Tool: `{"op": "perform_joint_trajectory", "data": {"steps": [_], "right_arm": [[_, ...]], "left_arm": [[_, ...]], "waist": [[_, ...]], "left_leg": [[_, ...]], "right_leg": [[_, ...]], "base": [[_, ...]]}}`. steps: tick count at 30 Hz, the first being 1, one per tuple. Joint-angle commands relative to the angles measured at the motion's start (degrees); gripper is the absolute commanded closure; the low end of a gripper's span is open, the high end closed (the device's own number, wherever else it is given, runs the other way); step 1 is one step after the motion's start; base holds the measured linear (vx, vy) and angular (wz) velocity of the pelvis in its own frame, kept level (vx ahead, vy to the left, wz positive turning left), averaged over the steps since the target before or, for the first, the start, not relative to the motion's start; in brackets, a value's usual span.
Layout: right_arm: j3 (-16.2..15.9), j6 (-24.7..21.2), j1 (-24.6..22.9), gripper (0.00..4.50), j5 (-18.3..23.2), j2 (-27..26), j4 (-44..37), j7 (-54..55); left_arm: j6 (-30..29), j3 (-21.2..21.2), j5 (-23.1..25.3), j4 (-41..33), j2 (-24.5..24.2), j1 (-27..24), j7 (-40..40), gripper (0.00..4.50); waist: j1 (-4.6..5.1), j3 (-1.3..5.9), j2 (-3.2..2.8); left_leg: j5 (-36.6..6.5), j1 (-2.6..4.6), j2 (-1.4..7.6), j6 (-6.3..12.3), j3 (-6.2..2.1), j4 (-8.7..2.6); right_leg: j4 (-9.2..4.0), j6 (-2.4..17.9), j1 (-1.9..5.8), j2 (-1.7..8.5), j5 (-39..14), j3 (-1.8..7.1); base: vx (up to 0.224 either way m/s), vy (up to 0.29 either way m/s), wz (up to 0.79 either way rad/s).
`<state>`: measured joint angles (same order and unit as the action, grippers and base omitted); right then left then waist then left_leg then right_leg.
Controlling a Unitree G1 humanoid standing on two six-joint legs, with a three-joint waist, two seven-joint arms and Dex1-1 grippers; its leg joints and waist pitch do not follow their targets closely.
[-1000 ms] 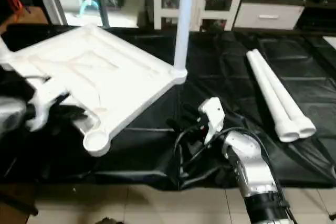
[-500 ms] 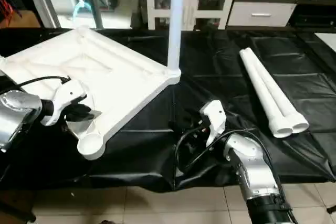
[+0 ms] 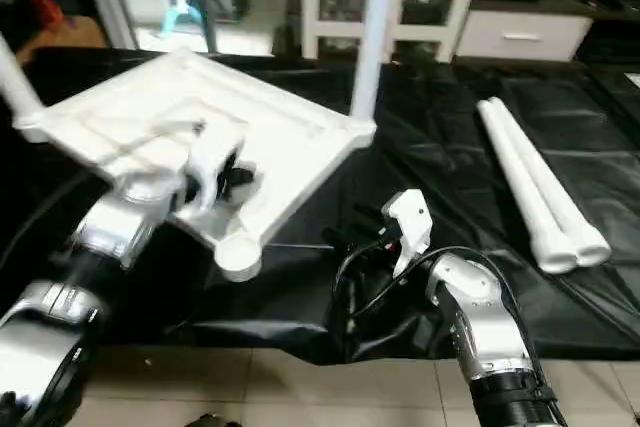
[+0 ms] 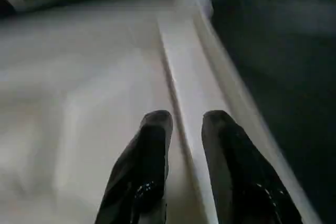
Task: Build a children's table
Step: Rotate table base
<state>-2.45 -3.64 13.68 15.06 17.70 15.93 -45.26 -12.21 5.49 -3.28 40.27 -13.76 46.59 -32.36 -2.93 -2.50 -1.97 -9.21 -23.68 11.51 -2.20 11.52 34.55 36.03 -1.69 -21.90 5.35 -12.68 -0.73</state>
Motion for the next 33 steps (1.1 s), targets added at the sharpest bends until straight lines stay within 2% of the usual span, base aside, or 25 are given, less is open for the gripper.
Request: {"op": "perform_joint_trajectory", "data": {"steps": [1,2,6,7,9,11,12,13,14,15,16,17,18,19,21,24,25,30,31,33], "right_arm": [[0.66,0.27,0.28,0.65,-0.46,0.36,-0.85,0.37],[0.65,0.32,0.26,0.65,-0.45,0.39,-0.85,0.41],[0.49,0.4,0.11,0.65,-0.43,0.5,-0.93,0.47],[0.37,0.38,0.05,0.65,-0.46,0.59,-0.98,0.28],[0.31,0.34,0.09,0.65,-0.47,0.63,-0.95,0.21],[0.3,0.34,0.1,0.65,-0.47,0.64,-0.94,0.2],[0.22,0.34,0.2,0.65,-0.49,0.73,-0.82,0.06],[0.15,0.32,0.27,0.65,-0.53,0.79,-0.76,-0.03],[0.1,0.32,0.31,0.65,-0.56,0.84,-0.73,-0.09],[0.06,0.34,0.33,0.65,-0.6,0.88,-0.7,-0.14],[-0.06,0.4,0.38,0.65,-0.71,0.99,-0.64,-0.24],[-0.07,0.41,0.39,0.65,-0.69,1.02,-0.61,-0.28],[-0.08,0.42,0.4,0.65,-0.65,1.05,-0.56,-0.32],[-0.16,0.44,0.46,0.65,-0.66,1.06,-0.44,-0.43],[-0.43,0.51,0.67,0.65,-0.8,1.05,-0.16,-0.61],[-0.62,0.43,0.77,0.65,-0.81,1.04,-0.26,-0.66],[-0.71,0.38,0.92,0.65,-0.77,1.1,-0.24,-0.83],[-0.71,0.16,0.74,0.65,-0.67,1.32,-0.86,-1.05],[-0.71,0.18,0.69,0.65,-0.69,1.35,-0.91,-1.04],[-0.52,0.12,0.34,0.65,-0.66,1.54,-1.35,-0.9]], "left_arm": [[3.32,-3.38,-2.05,0.73,0.27,2.21,3.52,3.27],[4.59,-4.19,-1.91,1.41,0.32,2.85,5.1,3.27],[6.72,-5.08,-0.63,2.46,-1.89,4.05,5.87,3.27],[5.04,-2.5,-0.15,-0.09,-4.9,2.23,-1.92,3.27],[4.05,1.43,0.85,-3.13,-9.08,-0.72,-12.06,3.27],[3.86,1.77,0.78,-3.57,-9.56,-1.11,-13.11,3.27],[0.98,4.15,-0.08,-7.55,-13.58,-4.2,-20.46,3.27],[-1.84,5.57,-1.1,-10.63,-16.32,-6.17,-25.12,3.27],[-3.66,6.41,-1.85,-12.64,-18.07,-7.39,-27.91,3.27],[-4.66,6.82,-2.2,-13.74,-19.18,-8.11,-29.25,3.27],[-6.32,7.45,-2.75,-15.64,-21.36,-9.41,-31.25,3.27],[-6.49,7.55,-2.16,-15.59,-22.02,-9.67,-31.32,3.27],[-6.61,7.63,-1.32,-15.39,-22.74,-9.91,-31.3,3.27],[-6.02,7.91,-0.26,-14.74,-23.09,-9.97,-31.18,3.27],[-4.1,8.09,1.66,-12.82,-22.89,-9.46,-30.06,3.27],[-4.58,8.09,2.28,-12.44,-22.26,-8.82,-28.87,3.27],[-5.2,8.82,2.61,-12.34,-21.75,-8.32,-28.88,3.27],[-4.99,10.76,3.93,-8.39,-19.25,-6.18,-28.07,3.27],[-4.76,10.93,4.3,-7.33,-18.86,-5.77,-27.85,3.27],[-3.76,12.11,6.3,-3.89,-17.75,-4.65,-27.8,3.27]], "waist": [[0.23,3.89,0.36],[0.55,3.79,0.42],[1.14,3.9,0.3],[1.1,3.87,0.48],[1.14,3.92,0.14],[1.13,3.77,-0.28],[1.07,3.74,-0.12],[0.93,3.72,-0.22],[1.1,3.5,-0.45],[1.03,3.67,-0.55],[1.07,3.47,-0.71],[1.08,3.35,-0.42],[0.95,3.3,-0.51],[0.93,3.17,-0.29],[0.91,3.03,-0.24],[1.06,2.99,-0.19],[1.16,3.13,-0.41],[1.11,3.41,-0.07],[1.06,3.56,-0.91],[1.35,3.64,-0.51]], "left_leg": [[-14.75,1.82,0.99,0.1,-1.25,-4.45],[-13.78,1.45,0.89,1.05,-1.26,-4.43],[-11.73,1.48,0.91,2.86,-1.23,-4.16],[-11.17,1.64,0.94,3.15,-1.18,-4.18],[-11.23,1.95,1.15,3.15,-1.09,-4.24],[-12.11,2.45,1.41,2.42,-0.86,-4.43],[-12.47,2.5,1.47,2.18,-0.89,-4.54],[-12.86,2.52,1.7,1.69,-0.93,-4.87],[-14.56,2.56,1.61,0.87,-0.81,-5.09],[-15.08,2.86,1.65,0.2,-0.88,-5.04],[-16.71,2.97,1.71,-0.55,-0.81,-5.26],[-18.12,3.09,1.65,-1.26,-0.67,-5.35],[-18.77,3.19,1.62,-1.58,-0.68,-5.35],[-19.79,3.13,1.6,-2.14,-0.67,-5.44],[-21.41,3.03,1.59,-3.14,-0.84,-5.67],[-22.5,2.97,1.57,-3.9,-0.99,-5.79],[-21.76,2.94,1.55,-3.94,-1.06,-5.76],[-18.0,2.74,1.33,-2.53,-0.8,-5.24],[-16.35,2.61,1.25,-2.14,-0.9,-5.1],[-15.28,2.59,1.12,-1.5,-0.75,-4.91]], "right_leg": [[-4.64,12.37,1.35,1.76,-1.23,0.54],[-4.57,12.75,1.59,1.76,-0.33,0.45],[-4.48,13.26,1.74,1.7,1.19,0.38],[-4.5,13.58,1.59,1.64,1.19,0.37],[-4.38,14.25,1.4,1.58,0.56,0.46],[-4.35,15.21,0.97,1.31,1.11,0.51],[-4.41,15.33,0.99,1.42,0.83,0.52],[-4.22,15.61,0.95,1.57,0.02,0.51],[-4.3,15.28,0.65,1.22,-1.63,0.5],[-4.2,15.27,0.68,1.37,-1.8,0.5],[-4.33,15.04,0.37,1.32,-3.06,0.59],[-4.5,14.71,0.25,1.26,-4.2,0.65],[-4.57,14.56,0.17,1.36,-4.99,0.71],[-4.76,13.99,0.15,1.45,-6.58,0.8],[-5.0,12.54,0.17,1.74,-10.17,0.91],[-5.19,11.54,0.18,1.85,-12.11,0.98],[-5.15,11.45,0.23,1.87,-11.19,1.0],[-4.82,12.73,0.58,1.72,-5.62,0.99],[-4.5,13.09,0.84,1.79,-3.54,0.92],[-4.48,13.62,0.98,1.45,-0.76,0.78]], "base": [[0.0,0.0,0.0],[0.0,0.0,0.0],[0.0,0.0,0.0],[0.0,0.0,0.0],[0.0,0.0,0.0],[0.0,0.0,0.0],[0.0,0.0,0.0],[0.0,0.0,0.0],[0.0,0.0,0.0],[0.0,0.0,0.0],[0.0,0.0,0.0],[0.0,0.0,0.0],[0.0,0.0,0.0],[0.0,0.0,0.0],[0.0,0.0,0.0],[0.0,0.0,0.0],[0.0,0.0,0.0],[0.0,0.0,0.0],[0.0,0.0,0.0],[0.0,0.0,0.0]]}}
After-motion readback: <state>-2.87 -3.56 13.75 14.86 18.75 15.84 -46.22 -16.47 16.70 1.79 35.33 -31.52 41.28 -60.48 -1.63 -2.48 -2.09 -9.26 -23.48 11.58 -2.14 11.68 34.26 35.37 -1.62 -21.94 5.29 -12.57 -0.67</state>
